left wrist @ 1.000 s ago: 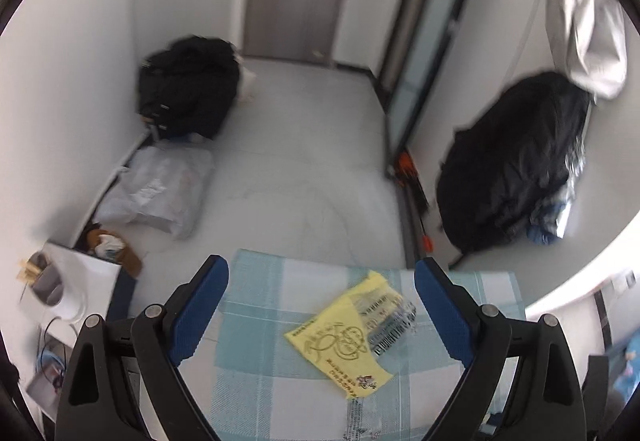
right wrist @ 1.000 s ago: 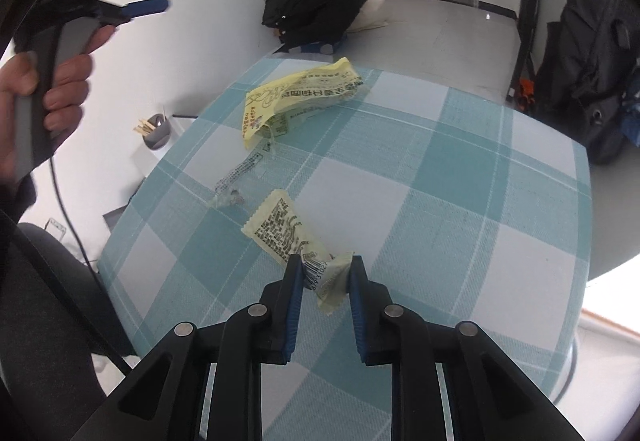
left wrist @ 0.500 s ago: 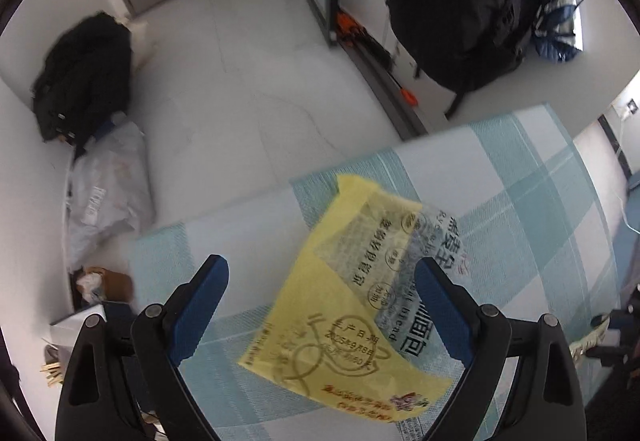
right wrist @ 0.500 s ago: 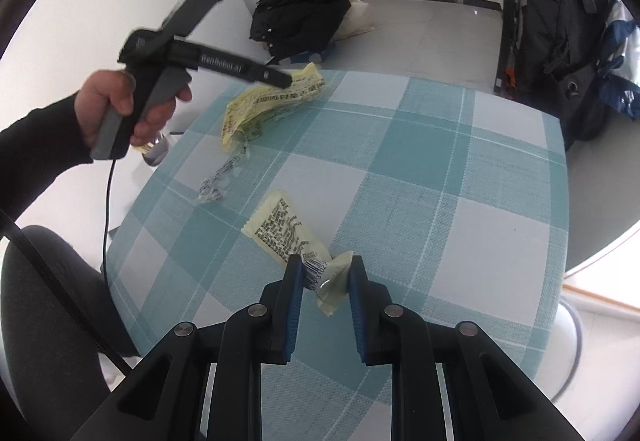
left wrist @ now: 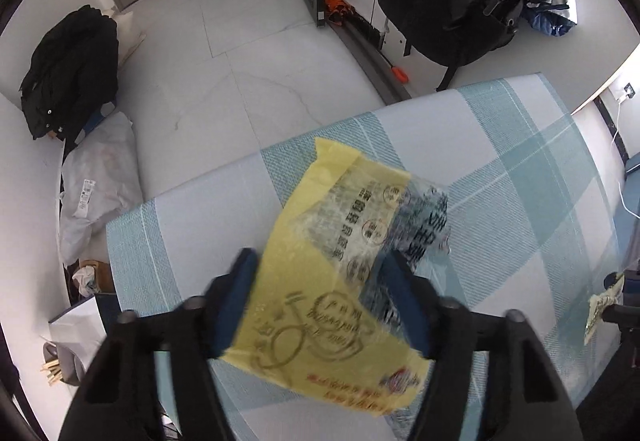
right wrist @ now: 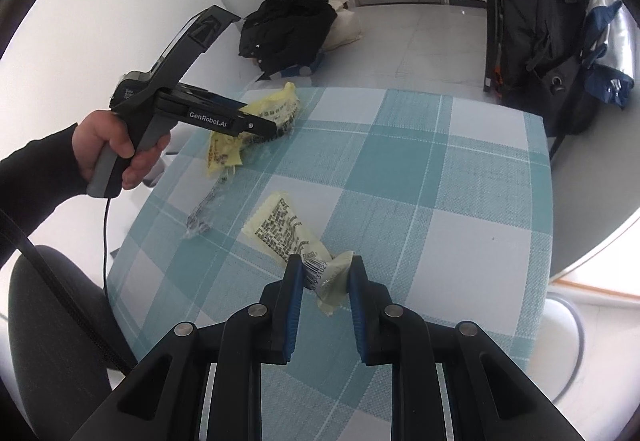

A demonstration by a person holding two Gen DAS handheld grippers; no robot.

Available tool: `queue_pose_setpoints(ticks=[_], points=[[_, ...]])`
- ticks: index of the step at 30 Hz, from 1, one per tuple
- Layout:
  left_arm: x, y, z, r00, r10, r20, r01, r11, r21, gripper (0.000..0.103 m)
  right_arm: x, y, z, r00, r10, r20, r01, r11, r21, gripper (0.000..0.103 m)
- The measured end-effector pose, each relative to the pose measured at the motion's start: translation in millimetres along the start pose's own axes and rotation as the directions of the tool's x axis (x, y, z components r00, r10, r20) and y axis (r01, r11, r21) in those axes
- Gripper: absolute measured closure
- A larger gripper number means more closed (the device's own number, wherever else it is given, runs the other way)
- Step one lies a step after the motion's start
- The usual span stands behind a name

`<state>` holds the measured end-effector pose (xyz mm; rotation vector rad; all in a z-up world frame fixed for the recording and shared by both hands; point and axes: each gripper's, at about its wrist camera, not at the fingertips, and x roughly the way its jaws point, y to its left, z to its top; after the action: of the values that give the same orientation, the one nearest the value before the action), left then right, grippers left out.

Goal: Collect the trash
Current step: 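Grasp the yellow plastic bag with the left tool while the right tool holds the wrapper, then carry the wrapper and yellow bag in both tools over the white bin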

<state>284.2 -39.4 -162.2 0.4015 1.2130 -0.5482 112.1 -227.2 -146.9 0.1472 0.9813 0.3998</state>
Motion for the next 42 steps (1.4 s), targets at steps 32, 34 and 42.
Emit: queue_pose_setpoints(ticks=[32,34,42], points=[[-118,-55,-40,0.966,0.080,0.246,-0.020,0.971,-0.237,0.103,-130,-12,-1,0.961,-0.026,0.274,-0.005,0.994,0.112,0.082],[-131,-69,-37,0.957,0.066,0.282,-0.006,0.978,-0.208,0.103,-145,-17,-2,0.952,-0.038,0.302,0.002,0.993,0.119,0.082],[-165,-139,-21,0.926,-0.034,0.377,0.059,0.997,-0.054,0.103,-226,-51,-15,0.894,-0.130,0.429,0.041,0.977,0.210,0.082]])
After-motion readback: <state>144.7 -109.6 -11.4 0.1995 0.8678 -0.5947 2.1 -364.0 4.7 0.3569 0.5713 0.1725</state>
